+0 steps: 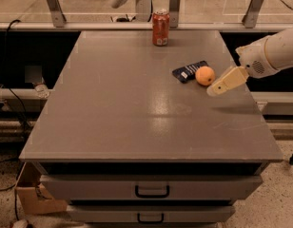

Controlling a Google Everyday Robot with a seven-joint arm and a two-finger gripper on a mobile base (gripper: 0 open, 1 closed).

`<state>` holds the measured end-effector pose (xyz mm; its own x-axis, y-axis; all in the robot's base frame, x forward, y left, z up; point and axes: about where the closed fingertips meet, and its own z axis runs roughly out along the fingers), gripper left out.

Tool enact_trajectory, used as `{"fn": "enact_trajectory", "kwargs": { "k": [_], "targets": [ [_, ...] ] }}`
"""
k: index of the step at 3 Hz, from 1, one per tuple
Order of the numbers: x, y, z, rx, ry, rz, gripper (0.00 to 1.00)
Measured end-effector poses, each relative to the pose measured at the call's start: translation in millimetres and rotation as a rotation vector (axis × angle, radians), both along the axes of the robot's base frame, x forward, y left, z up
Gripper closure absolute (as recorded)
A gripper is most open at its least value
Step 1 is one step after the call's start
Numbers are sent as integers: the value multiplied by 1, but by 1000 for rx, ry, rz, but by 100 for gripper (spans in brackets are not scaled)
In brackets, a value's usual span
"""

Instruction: Move orange near rxbar blueberry

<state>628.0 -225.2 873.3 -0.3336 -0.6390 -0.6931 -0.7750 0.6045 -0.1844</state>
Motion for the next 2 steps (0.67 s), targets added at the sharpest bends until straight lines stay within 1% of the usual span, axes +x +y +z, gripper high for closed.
{"fn": "enact_trajectory", "kwargs": {
  "k": [1, 2],
  "targets": [
    [-27, -21, 14, -40, 13, -46, 0],
    [-29, -21, 18, -43, 10, -48, 0]
  ]
}}
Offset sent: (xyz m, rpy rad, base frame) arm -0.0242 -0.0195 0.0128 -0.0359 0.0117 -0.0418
